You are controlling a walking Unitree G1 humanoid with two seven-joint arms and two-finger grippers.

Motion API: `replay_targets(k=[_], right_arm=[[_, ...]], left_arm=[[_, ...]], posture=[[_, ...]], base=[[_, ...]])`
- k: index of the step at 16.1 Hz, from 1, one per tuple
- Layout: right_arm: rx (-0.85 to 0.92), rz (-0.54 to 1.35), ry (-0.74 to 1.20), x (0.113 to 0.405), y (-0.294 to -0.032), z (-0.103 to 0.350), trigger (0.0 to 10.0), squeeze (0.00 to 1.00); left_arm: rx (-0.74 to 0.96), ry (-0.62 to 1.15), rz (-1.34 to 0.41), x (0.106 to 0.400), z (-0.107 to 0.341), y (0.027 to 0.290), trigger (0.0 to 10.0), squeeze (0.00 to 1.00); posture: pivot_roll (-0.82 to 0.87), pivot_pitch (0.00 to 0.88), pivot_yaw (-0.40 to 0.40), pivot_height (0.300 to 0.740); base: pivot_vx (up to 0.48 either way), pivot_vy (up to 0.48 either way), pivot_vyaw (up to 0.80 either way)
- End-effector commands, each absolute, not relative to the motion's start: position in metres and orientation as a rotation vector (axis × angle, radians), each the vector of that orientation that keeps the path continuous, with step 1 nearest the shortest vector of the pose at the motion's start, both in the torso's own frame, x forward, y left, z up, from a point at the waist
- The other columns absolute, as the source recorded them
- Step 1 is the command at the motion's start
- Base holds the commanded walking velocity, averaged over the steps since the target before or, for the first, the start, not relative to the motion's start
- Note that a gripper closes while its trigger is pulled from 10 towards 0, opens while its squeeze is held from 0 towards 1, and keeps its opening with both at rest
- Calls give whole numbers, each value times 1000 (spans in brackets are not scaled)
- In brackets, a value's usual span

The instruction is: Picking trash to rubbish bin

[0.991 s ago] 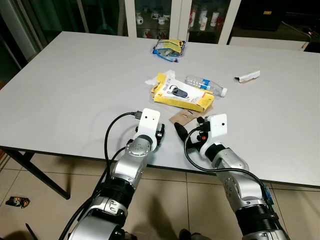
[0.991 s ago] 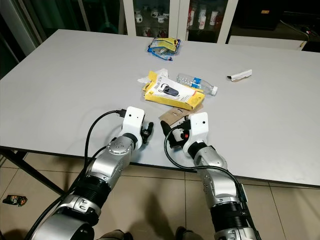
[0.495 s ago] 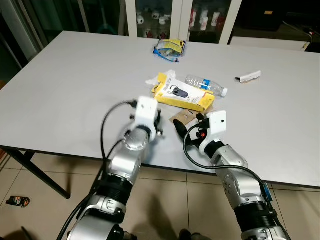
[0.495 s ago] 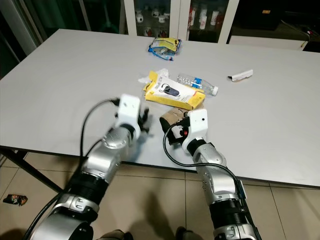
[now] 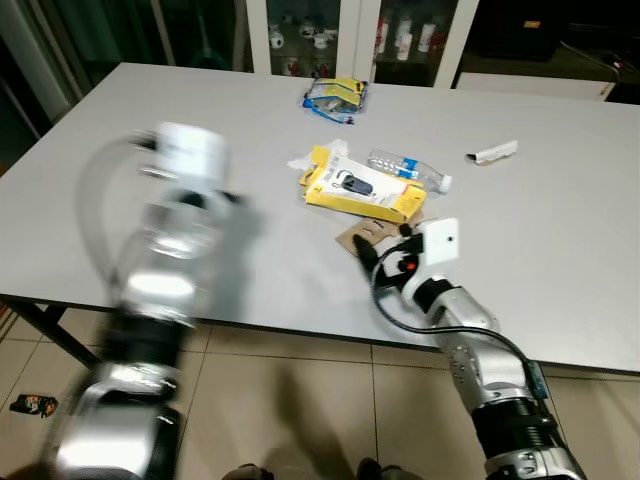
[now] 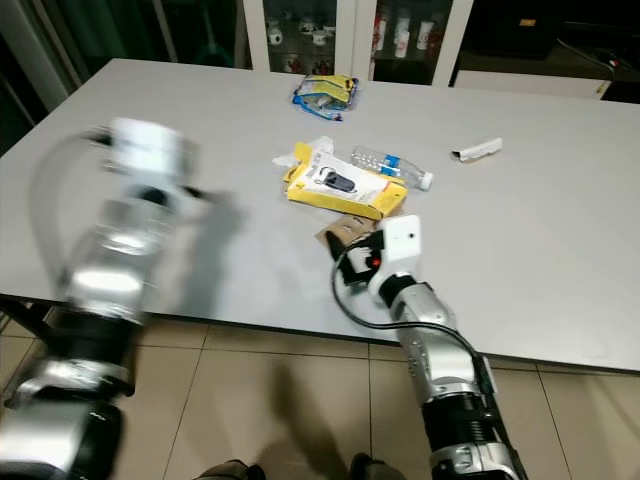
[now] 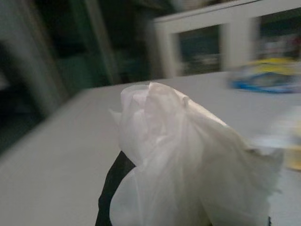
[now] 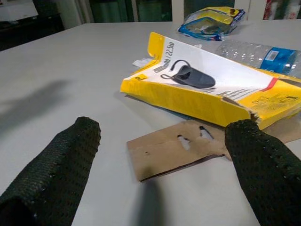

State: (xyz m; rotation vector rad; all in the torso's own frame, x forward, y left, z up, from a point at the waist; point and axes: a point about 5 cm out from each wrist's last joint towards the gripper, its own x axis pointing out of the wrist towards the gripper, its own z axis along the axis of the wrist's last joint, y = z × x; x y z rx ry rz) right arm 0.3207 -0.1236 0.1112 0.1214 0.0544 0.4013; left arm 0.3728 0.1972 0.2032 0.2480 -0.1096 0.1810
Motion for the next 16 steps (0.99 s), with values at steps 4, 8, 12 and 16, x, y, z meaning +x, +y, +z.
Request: replay_targets(k=[4, 8, 12, 16], right_arm=[[103, 359, 48, 326, -133, 113, 10000, 0], [91, 360, 43, 329, -134, 114, 10000, 0], [91, 351, 40, 328, -136, 113, 10000, 0], [98, 349, 42, 329, -134, 112, 10000, 0]], left_arm=[[361, 139, 72, 370, 166, 224, 10000, 0], [413, 134, -192, 357, 145, 196, 10000, 0], [497, 36, -314, 341, 155, 176, 10000, 0], [641, 35, -343, 322, 184, 187, 10000, 0]], posture=[[6, 46, -16, 740], [2, 41, -16, 740], [6, 37, -18, 740], [30, 51, -15, 740]], base=[[0, 0, 0], [0, 0, 0], [0, 0, 0], [0, 0, 0]])
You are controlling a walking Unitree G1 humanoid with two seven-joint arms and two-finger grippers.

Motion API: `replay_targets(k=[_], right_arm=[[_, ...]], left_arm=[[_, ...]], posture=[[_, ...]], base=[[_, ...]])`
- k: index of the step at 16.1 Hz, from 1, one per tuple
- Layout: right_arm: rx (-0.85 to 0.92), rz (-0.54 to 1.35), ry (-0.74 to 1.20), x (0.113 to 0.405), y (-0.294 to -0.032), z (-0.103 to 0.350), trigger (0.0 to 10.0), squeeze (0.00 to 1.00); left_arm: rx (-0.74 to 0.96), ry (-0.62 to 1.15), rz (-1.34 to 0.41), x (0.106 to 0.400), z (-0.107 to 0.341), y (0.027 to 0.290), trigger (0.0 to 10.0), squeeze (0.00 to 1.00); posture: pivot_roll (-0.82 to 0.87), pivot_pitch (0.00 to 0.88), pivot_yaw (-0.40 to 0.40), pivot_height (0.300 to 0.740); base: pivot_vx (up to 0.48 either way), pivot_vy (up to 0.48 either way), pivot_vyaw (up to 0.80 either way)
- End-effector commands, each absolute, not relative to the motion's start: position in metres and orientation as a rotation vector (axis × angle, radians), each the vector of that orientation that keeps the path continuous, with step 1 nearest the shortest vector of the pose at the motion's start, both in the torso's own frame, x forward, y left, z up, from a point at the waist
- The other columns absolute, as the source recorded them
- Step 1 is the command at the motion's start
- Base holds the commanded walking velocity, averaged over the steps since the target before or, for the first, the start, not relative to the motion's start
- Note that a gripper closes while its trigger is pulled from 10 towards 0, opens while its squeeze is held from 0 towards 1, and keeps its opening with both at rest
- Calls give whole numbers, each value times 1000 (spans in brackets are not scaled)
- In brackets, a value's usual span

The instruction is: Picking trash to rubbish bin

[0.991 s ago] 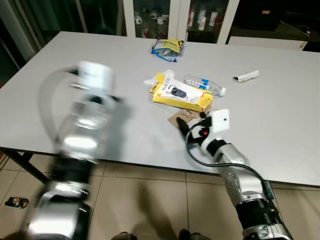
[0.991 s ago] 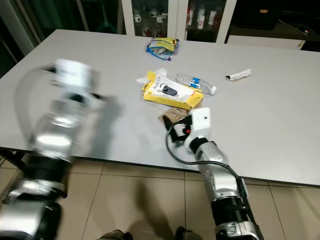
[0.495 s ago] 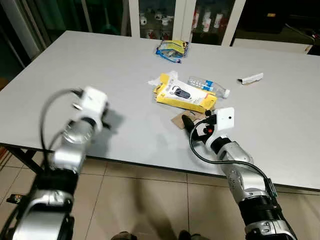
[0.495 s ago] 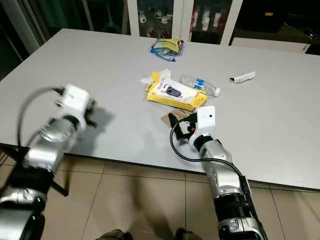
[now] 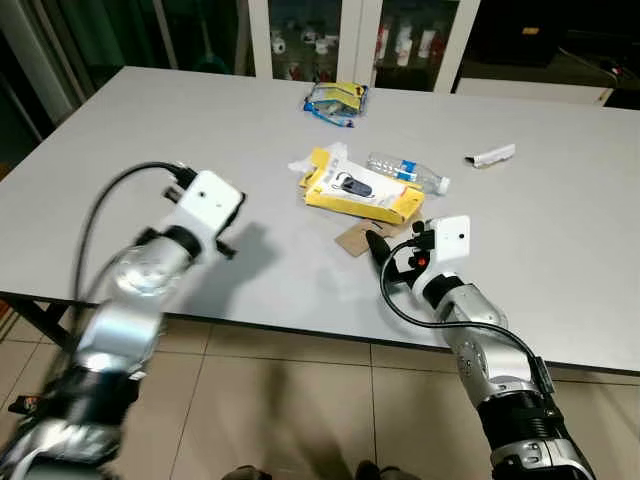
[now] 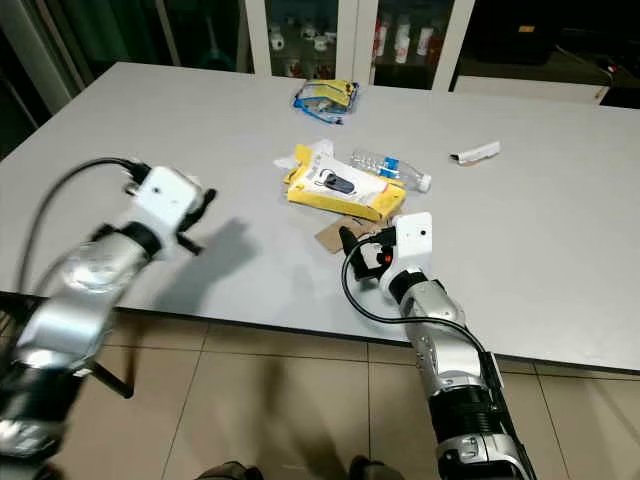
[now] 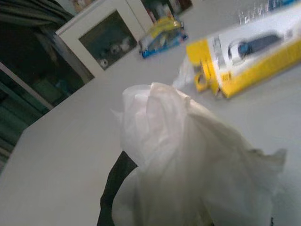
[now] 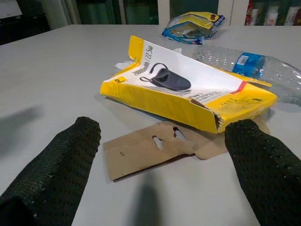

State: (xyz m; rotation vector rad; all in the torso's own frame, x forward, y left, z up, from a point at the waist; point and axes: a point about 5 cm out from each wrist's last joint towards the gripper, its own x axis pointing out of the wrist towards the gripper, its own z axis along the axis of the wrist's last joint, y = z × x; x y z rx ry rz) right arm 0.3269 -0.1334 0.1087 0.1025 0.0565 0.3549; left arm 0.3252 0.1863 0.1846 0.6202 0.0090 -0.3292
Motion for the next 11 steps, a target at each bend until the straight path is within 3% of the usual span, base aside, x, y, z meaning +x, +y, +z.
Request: replay_targets(k=[1, 3, 4, 7, 11], right_arm=[[100, 347, 43, 329, -135, 111, 10000, 0], [103, 340, 49, 329, -135, 109, 10000, 0], [105, 336, 52, 329, -136, 108, 10000, 0], [106, 331, 52, 330, -137, 108, 10000, 0], [103, 322, 59, 332, -140, 106, 10000, 0]], left_arm=[[655, 57, -312, 320, 185, 192, 10000, 0], [693, 169, -112, 312, 187, 220, 10000, 0], [751, 319, 6, 298, 176, 239, 10000, 0], [819, 445, 50, 278, 164, 250, 10000, 0], [731, 783, 36, 232, 88, 247, 10000, 0]], posture=[[30, 51, -15, 740], [41, 58, -14, 740], [44, 61, -12, 740], [51, 66, -10, 740], [60, 69, -11, 740]], base=[[0, 0, 0], [0, 0, 0], [0, 0, 0], [0, 0, 0], [0, 0, 0]])
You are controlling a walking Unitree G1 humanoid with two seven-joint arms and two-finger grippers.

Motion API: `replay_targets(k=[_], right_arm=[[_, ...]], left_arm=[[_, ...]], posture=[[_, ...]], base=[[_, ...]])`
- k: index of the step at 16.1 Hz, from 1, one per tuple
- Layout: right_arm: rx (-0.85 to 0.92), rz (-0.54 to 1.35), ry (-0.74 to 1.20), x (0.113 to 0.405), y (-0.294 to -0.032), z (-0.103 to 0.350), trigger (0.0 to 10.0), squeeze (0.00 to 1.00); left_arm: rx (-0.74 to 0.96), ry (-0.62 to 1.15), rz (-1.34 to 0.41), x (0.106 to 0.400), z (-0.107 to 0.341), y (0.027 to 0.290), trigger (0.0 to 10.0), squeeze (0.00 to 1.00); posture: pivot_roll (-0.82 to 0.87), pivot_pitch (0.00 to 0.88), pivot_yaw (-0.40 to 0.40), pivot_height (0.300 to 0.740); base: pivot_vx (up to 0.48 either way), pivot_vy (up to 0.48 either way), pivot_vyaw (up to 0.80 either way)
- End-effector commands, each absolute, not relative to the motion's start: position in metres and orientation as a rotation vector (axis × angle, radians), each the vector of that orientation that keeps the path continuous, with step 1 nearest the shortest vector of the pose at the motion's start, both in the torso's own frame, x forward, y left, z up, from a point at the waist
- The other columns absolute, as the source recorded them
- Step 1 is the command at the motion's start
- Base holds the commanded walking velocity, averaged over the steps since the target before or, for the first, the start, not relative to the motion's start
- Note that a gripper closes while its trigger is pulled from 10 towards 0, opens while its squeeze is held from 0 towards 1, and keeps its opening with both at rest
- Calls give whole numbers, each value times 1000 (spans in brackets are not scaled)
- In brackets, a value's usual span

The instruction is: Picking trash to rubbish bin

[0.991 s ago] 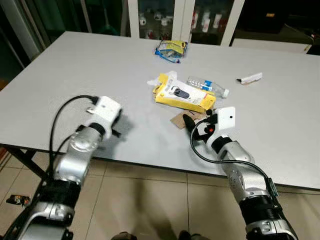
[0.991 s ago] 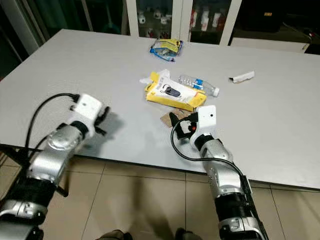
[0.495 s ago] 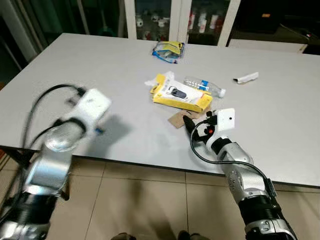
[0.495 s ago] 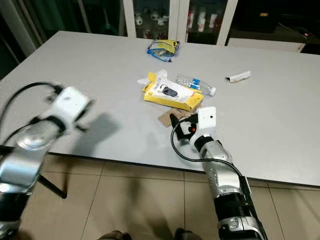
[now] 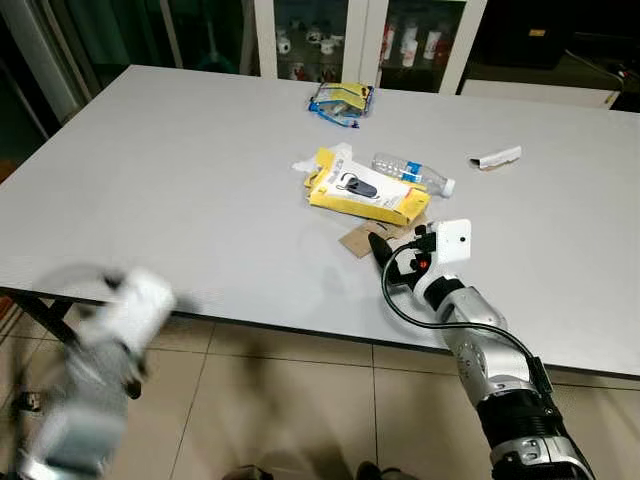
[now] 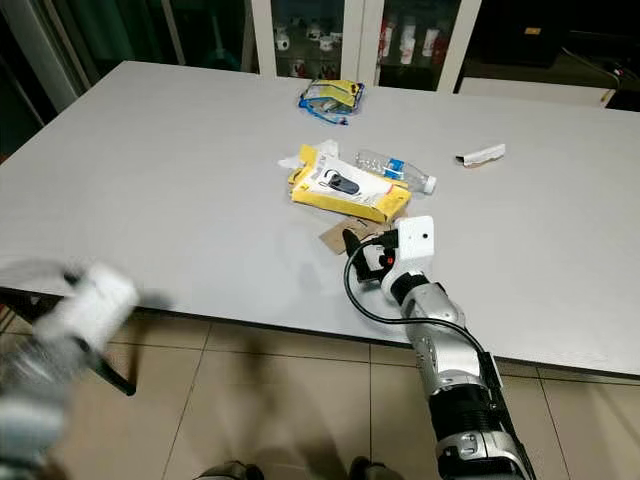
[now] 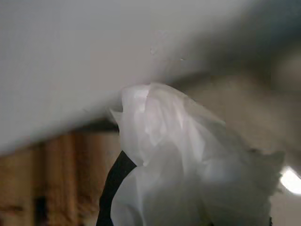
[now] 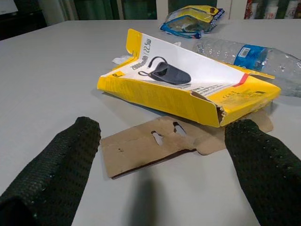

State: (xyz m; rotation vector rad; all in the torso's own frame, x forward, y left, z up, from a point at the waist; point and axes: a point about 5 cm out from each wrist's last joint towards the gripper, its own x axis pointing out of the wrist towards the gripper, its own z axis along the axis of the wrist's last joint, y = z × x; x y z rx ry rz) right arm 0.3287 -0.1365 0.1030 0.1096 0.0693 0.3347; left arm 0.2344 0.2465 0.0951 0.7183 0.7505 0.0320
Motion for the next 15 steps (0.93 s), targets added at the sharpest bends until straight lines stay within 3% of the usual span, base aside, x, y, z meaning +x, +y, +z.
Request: replay_targets(k=[1, 2, 8, 15], right_arm=[[103, 321, 59, 332, -140, 106, 10000, 0], [102, 316, 57, 332, -141, 106, 10000, 0], [94, 295, 53, 333, -149, 107, 10000, 0], [79, 315, 57, 331, -150, 108, 10000, 0]], left_arm=[[723, 810, 32, 228, 80, 247, 10000, 0], [730, 916, 15, 214, 50, 249, 10000, 0], [696, 1074, -21, 197, -13, 244, 10000, 0], [711, 977, -139, 206, -52, 222, 10000, 0]], posture=[[60, 69, -11, 740], [46, 69, -6, 740], [27, 68, -14, 740], [3, 83, -35, 740]], base=[[0, 0, 0], [0, 0, 0], [0, 0, 0], [0, 0, 0]])
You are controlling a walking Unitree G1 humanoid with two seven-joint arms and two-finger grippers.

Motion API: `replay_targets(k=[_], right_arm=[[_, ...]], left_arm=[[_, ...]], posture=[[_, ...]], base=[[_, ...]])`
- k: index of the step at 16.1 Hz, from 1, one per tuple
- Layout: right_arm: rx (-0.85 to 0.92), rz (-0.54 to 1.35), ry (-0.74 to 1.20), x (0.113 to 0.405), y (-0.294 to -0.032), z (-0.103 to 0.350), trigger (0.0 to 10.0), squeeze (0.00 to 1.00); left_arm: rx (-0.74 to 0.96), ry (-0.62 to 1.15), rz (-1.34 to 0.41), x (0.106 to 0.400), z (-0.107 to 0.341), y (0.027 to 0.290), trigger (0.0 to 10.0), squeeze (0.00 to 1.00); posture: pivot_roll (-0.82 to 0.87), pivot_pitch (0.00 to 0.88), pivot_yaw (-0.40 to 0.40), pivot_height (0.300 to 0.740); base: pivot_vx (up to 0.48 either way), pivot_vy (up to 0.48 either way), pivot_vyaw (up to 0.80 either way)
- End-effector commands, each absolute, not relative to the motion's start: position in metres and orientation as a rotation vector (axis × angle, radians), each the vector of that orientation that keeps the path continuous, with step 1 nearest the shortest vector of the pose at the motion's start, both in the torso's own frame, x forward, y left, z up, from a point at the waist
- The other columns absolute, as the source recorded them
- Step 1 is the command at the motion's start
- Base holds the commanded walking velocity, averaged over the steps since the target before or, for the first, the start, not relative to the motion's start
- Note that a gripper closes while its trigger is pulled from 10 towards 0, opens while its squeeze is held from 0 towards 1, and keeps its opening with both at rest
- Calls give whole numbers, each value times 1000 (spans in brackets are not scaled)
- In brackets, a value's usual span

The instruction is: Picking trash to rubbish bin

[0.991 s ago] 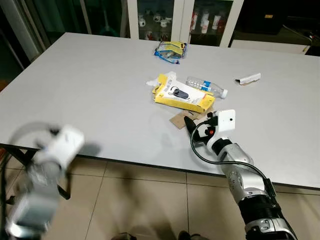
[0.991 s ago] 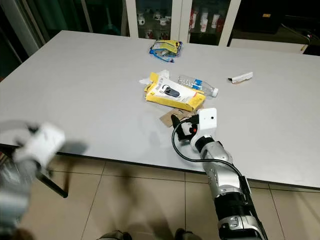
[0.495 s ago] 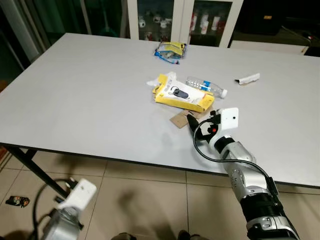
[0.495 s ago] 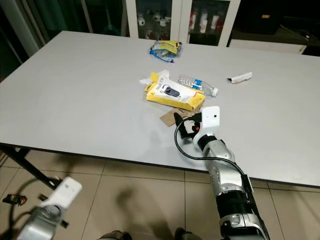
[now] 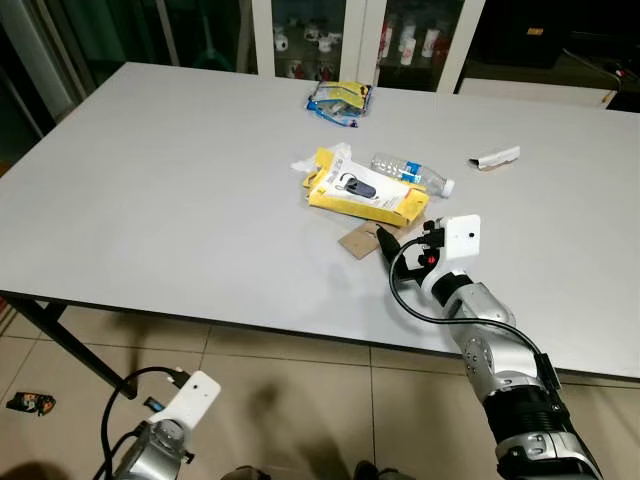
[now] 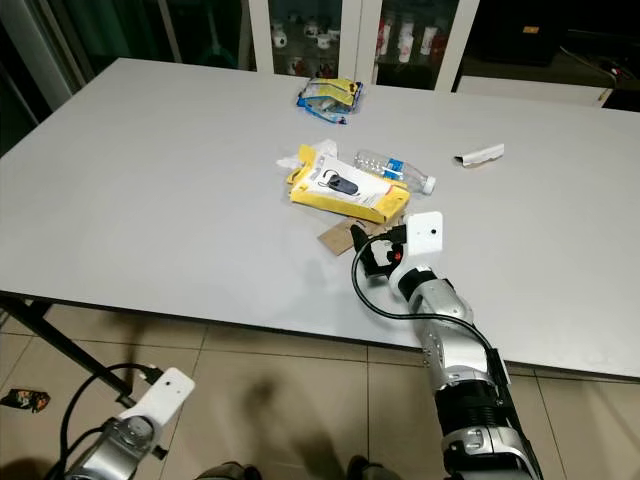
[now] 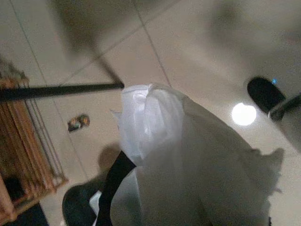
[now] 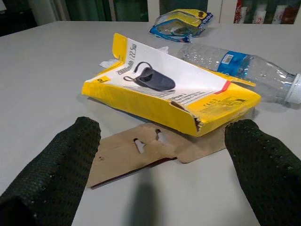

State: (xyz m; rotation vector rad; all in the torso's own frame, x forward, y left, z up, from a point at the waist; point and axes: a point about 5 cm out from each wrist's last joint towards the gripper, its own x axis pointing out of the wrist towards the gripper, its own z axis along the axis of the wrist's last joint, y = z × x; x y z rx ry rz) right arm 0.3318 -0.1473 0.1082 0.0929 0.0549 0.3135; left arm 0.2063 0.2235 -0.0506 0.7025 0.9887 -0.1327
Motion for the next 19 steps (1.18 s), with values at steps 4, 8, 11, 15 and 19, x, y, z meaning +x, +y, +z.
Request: replay_targets(k=[4, 8, 11, 15, 19], right_arm=[[59, 345, 66, 328, -150, 108, 10000, 0], [4, 416, 71, 328, -149, 112, 10000, 0], [-68, 477, 75, 334, -153, 116, 10000, 0], [-172, 533, 65, 359, -152, 135, 10000, 1000], [-188, 588, 50, 367, -142, 143, 10000, 1000]], left_arm=[[722, 838, -193, 218, -54, 207, 10000, 0], [680, 766, -227, 218, -58, 196, 10000, 0], [674, 760, -239, 211, -64, 189, 10000, 0], [635, 746, -238, 204, -69, 177, 10000, 0], [621, 727, -253, 202, -70, 168, 10000, 0]], posture=[[-10, 94, -52, 740], [-37, 116, -70, 740], [-41, 127, -86, 740], [-20, 145, -125, 740], [-13, 162, -137, 740]], base=[[0, 0, 0], [0, 0, 0], [0, 0, 0], [0, 0, 0], [0, 0, 0]])
